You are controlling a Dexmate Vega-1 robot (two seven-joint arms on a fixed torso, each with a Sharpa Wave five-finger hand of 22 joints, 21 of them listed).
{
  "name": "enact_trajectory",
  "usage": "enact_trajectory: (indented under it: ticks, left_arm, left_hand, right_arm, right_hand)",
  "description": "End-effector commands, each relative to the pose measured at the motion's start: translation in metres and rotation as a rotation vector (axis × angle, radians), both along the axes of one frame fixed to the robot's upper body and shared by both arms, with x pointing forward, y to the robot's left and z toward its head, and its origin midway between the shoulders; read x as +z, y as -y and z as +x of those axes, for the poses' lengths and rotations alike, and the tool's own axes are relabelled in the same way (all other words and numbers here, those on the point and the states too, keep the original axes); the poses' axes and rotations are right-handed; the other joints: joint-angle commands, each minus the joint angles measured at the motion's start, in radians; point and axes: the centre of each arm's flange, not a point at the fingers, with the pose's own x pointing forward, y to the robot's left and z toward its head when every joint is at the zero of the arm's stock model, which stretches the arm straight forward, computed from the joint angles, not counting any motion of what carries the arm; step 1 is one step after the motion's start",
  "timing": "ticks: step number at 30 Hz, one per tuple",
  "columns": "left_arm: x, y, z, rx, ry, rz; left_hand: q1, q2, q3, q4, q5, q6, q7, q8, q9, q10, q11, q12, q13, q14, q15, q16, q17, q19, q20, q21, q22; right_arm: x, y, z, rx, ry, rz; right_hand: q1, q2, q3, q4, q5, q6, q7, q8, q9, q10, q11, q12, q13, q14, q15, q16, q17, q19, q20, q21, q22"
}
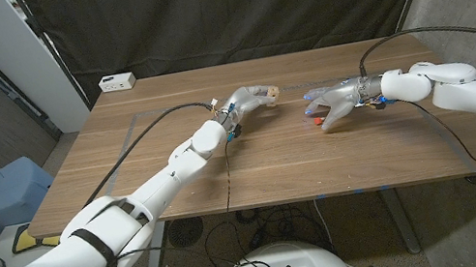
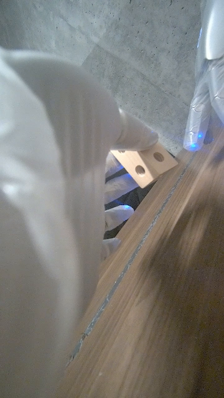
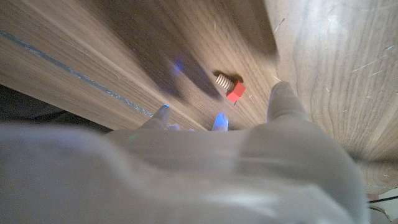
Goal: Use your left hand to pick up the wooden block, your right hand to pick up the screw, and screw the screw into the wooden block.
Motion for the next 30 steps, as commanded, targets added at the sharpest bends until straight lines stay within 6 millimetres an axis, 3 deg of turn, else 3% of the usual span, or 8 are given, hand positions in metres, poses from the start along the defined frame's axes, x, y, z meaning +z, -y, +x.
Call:
enact_trajectory:
  ticks: [1, 30]
  left_arm:
    - [0.0009, 0.0005, 0.0007, 0.0, -0.003, 0.007]
    - [0.0, 0.004, 0.0007, 0.0, -0.008, 0.015]
  left_hand:
    - [-0.005, 0.001, 0.002, 0.005, 0.005, 0.012, 0.001, 0.01, 0.005, 0.005, -0.003, 0.005, 0.002, 0.008, -0.092, 0.004, 0.003, 0.005, 0.0, 0.007, 0.003]
    - [-0.01, 0.005, 0.003, 0.006, 0.004, 0.014, 0.001, 0.009, 0.005, 0.004, -0.003, 0.005, 0.001, 0.008, -0.092, 0.003, 0.003, 0.005, 0.001, 0.007, 0.003]
  right_arm:
    - [-0.0009, 0.0012, 0.0077, -0.002, -0.014, 0.0]
    - [-0.004, 0.005, 0.0092, -0.009, 0.006, -0.025]
  right_hand:
    - [-0.01, 0.001, 0.004, 0.004, 0.004, 0.008, -0.003, 0.006, 0.005, -0.053, 0.002, 0.007, 0.004, -0.023, -0.005, 0.01, 0.004, 0.01, -0.003, 0.005, 0.002]
    - [0.015, 0.008, 0.015, -0.007, 0.008, 0.011, -0.004, 0.012, 0.009, -0.041, -0.002, 0.01, 0.004, -0.006, -0.009, 0.013, 0.001, 0.027, -0.005, 0.007, 0.002]
